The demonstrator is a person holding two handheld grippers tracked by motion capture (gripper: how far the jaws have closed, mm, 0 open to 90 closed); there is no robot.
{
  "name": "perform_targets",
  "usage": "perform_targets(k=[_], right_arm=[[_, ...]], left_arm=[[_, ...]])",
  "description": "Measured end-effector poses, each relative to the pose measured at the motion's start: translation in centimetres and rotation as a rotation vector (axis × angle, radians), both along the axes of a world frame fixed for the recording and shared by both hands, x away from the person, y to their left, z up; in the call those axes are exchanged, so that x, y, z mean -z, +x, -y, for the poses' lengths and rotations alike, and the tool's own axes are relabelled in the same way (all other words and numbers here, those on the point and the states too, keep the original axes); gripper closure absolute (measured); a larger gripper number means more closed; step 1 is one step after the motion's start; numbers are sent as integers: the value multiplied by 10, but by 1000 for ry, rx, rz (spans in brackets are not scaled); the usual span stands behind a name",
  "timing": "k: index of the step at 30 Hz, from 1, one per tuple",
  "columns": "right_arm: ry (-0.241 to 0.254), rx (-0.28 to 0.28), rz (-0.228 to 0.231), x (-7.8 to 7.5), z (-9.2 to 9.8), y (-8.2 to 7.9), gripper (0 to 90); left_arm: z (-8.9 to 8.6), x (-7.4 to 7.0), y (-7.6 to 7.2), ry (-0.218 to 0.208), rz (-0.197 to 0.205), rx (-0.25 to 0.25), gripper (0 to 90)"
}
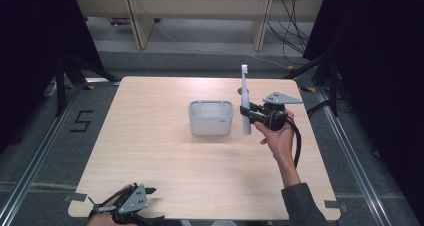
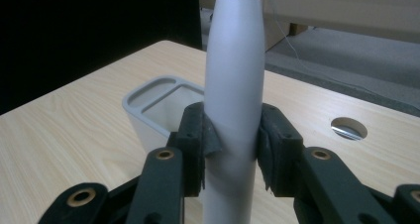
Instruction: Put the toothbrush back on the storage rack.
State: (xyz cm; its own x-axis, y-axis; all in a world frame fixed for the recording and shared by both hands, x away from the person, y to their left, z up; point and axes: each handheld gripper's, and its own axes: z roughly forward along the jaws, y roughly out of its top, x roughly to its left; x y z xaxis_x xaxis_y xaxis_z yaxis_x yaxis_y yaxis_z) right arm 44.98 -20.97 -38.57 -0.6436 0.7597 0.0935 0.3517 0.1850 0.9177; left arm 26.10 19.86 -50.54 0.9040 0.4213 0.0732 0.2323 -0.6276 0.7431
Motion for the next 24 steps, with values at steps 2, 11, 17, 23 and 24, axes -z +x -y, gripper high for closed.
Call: perform_targets(k=[2,11,17,23,24], right_arm=[[8,3,2,-2,-2,1,665],[41,5,25,-10,-11,6,664],[73,13,31,-14,-18,12,664],[68,13,44,-17,-23,18,664],[62,15,59,-17,-24,20,664]], left_arm=[[0,0,0,0,1,-1,149],[-1,-1,0,1,-3,-6,150],[-2,-1,2,24,10,-1,150],[-2,-1,1,21,6,3,149],[0,1,0,-4,-3,-7,149]])
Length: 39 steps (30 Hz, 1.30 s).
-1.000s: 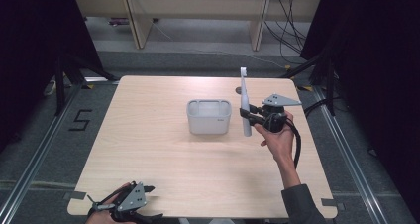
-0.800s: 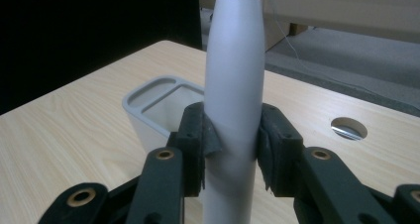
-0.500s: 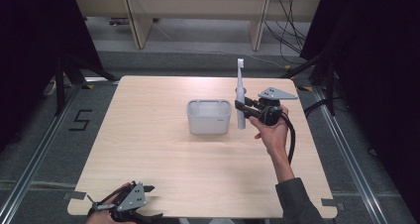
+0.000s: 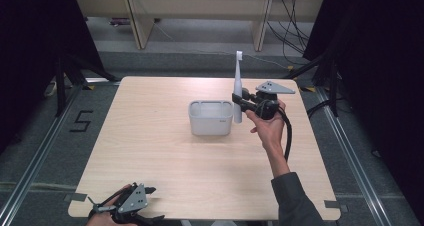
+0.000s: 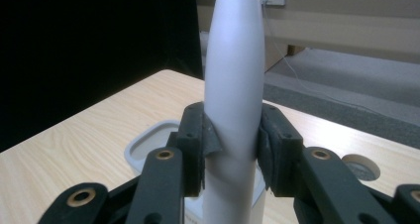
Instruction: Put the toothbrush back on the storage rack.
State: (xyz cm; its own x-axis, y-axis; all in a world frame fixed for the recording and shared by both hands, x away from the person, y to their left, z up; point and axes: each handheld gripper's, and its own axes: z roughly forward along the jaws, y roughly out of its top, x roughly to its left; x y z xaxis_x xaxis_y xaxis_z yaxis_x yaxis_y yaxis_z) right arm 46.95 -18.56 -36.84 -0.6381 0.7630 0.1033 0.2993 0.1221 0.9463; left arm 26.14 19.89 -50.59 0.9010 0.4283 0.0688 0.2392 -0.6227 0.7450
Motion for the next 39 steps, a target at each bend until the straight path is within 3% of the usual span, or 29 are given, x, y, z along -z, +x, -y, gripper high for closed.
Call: perform_targets(k=[5,6,10,15,17,29,35,38,39], right_arm=[[23,14,-5,-2,-4,7,665],[26,20,-10,-3,-5,8,664],[20,30,15,-6,-11,14,664],[47,36,0,-6,-18,18,664],[36,33,9,-5,-21,21,664],[25,70,17,4,-30,36,664],[36,81,-12,10,-31,39,663],[27,93,7,14,-30,42,663],[37,92,-13,15,-31,41,662]], left_arm=[[0,0,-1,-9,-3,0,149],[-2,-2,1,29,8,14,149],[-2,-1,1,21,4,12,149],[-2,-2,1,25,10,12,149],[-2,-2,1,17,3,12,149],[-1,-1,0,7,-4,10,149],[-2,-2,1,25,-8,20,149],[-1,-2,0,17,-10,19,149],[-1,-2,0,17,-10,19,149]])
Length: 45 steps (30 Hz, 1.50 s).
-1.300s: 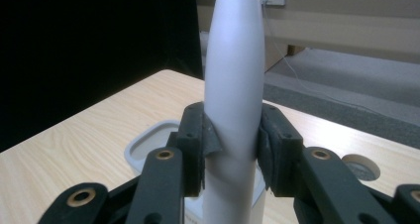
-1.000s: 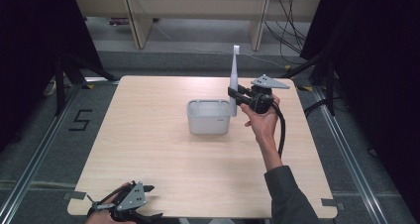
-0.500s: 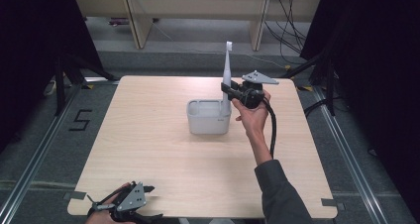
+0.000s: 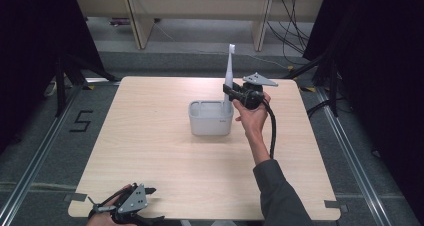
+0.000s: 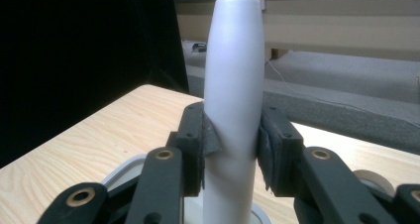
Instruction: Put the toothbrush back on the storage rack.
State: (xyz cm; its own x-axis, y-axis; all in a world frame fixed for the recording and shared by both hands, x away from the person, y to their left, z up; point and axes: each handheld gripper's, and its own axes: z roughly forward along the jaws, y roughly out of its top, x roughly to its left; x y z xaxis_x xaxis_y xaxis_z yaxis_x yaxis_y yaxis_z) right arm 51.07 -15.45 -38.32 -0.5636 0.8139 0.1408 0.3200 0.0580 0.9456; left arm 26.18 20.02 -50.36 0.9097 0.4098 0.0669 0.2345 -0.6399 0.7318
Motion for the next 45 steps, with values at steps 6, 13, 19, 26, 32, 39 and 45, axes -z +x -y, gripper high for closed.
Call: perform_targets(k=[6,13,19,26,32,39,45], right_arm=[[-13,10,-9,6,-1,1,662],[-30,2,-17,15,-2,2,662],[-36,3,-34,23,-3,2,662],[-75,-1,-24,28,-5,1,662],[-81,6,-46,32,-4,-1,662],[-111,5,-47,38,-5,0,662],[-134,12,-64,41,-5,1,663]], left_arm=[[1,1,0,-8,-4,0,149],[1,0,0,-4,-9,3,149],[1,1,-1,-15,1,-5,149],[1,0,0,-5,12,-8,149],[1,2,-1,-13,0,-8,149],[1,2,-1,-7,-6,-6,149],[1,1,-1,-9,1,-3,149]])
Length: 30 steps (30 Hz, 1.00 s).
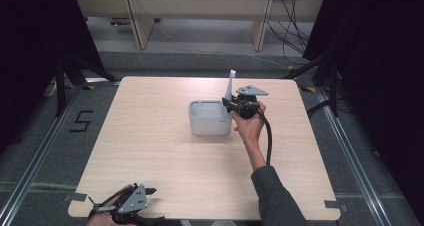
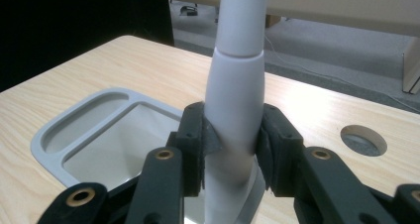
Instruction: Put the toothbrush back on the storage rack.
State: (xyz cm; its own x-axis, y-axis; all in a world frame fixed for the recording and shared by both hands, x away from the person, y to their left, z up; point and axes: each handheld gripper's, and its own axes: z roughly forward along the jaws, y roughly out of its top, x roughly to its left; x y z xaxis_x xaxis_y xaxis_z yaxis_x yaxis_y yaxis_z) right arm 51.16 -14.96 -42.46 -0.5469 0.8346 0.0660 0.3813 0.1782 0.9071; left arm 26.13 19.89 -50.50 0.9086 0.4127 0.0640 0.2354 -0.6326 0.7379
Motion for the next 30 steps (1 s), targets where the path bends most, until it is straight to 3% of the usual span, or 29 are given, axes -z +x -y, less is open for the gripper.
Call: perform_targets(k=[3,7,10,15,16,17,19,20,21,22,23,24,27,28,30], right_arm=[[-15,-15,18,2,0,2,663],[4,20,-21,4,-3,-1,664],[-11,10,-10,4,-2,0,664],[-13,8,2,4,-2,0,676],[-9,9,-7,3,-2,-1,677],[-16,3,12,2,-2,0,677],[-20,-1,8,2,-2,0,674],[-34,4,22,1,-1,-1,661],[-8,5,14,1,-2,-1,628],[-2,15,-1,1,-2,-2,595],[-13,7,22,1,0,-1,581],[-6,4,5,1,0,-2,577],[-19,14,19,1,3,-4,552],[15,21,-6,1,3,-6,523],[-3,19,10,0,6,-6,496]], left_arm=[[-1,0,0,10,7,11,149],[-1,0,0,10,7,12,149],[0,0,0,-5,4,2,148],[-1,0,0,11,9,12,149],[-2,-2,1,29,7,23,148],[-1,-1,1,30,18,10,148],[-1,-1,0,8,8,11,149],[0,-1,0,9,10,10,149],[0,0,0,4,10,5,148],[0,-1,-1,0,-6,9,148],[1,0,-1,-13,2,-1,148],[1,0,-2,-16,0,-7,149],[0,-1,-1,-13,4,1,148],[-1,-1,0,4,5,9,148],[-1,-1,0,10,4,12,148]])
